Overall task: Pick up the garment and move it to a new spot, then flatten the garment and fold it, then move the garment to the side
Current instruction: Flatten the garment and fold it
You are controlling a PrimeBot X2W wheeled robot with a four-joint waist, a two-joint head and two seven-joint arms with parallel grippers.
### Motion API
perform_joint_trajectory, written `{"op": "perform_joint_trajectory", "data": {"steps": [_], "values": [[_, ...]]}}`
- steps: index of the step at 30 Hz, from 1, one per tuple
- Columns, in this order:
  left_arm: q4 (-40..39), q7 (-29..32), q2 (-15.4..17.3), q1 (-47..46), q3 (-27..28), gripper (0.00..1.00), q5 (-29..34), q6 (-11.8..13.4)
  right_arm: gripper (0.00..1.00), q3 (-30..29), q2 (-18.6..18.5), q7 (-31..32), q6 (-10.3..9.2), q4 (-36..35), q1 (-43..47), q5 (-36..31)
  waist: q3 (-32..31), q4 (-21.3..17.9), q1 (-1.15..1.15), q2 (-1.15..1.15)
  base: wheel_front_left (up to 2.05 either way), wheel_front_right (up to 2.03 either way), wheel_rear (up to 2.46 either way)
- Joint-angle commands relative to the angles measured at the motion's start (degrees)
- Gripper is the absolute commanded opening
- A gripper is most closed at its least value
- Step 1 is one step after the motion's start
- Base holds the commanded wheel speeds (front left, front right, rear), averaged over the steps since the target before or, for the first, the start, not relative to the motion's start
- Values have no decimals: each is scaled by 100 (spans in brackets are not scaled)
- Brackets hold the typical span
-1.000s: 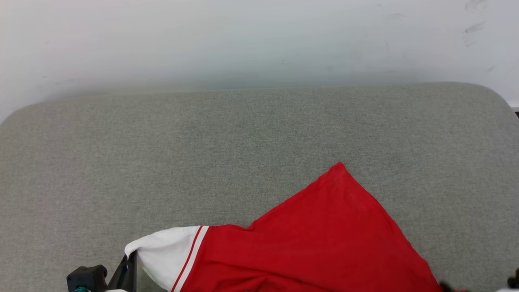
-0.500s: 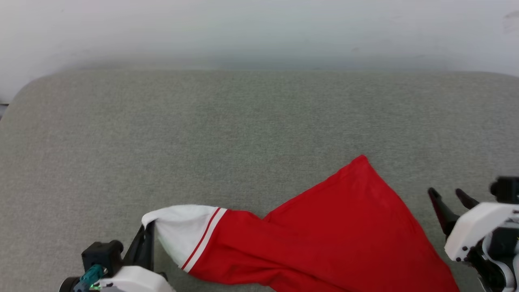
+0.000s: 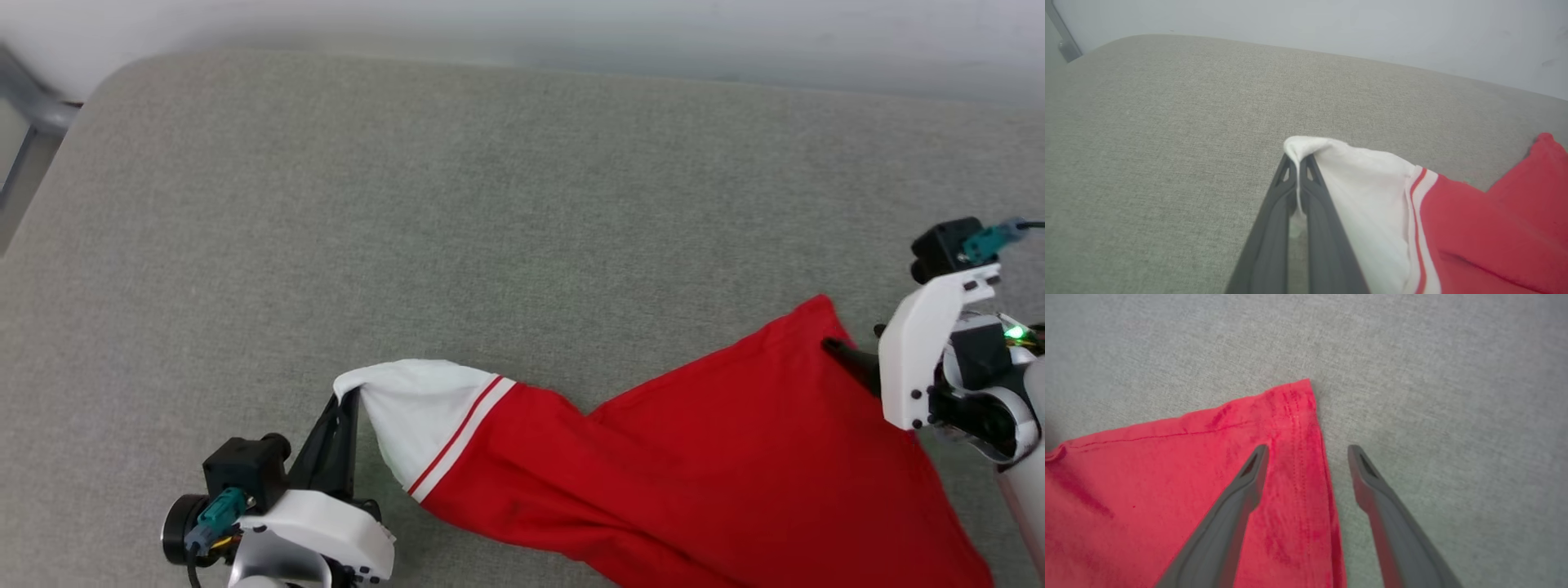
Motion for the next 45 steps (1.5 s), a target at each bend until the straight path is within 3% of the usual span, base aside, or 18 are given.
{"op": "perform_joint_trajectory", "data": {"steps": [1,11,13,22,29,36,45], "values": [[20,-50,1,-85,6,0,8,-28,100,89,-42,65,-4,62,-114,16,124,112,-1,0,0,0,0],[294,-240,-131,-235,-62,0,-96,-110,100,1394,-108,858,6,951,-135,751,293,231,-1,0,0,0,0],[337,-262,-134,-241,-61,0,-120,-126,0,1529,-102,865,6,1016,-103,929,301,217,-1,0,0,0,0],[414,-351,-33,-349,70,0,-178,-107,0,1421,-364,-76,-8,863,-765,1089,29,35,-1,0,0,0,0],[345,-236,249,-799,180,0,-99,-166,0,1152,-272,-769,-6,1025,-1053,807,-369,-245,-1,0,0,0,0],[533,86,512,-2008,150,0,17,-383,0,746,-5,-1261,-6,1334,-1510,330,-581,-519,-1,0,0,0,0],[1643,675,639,-4201,77,0,116,-659,0,305,388,-1977,-6,1792,-2678,-215,-490,-813,-1,0,0,0,0]]}}
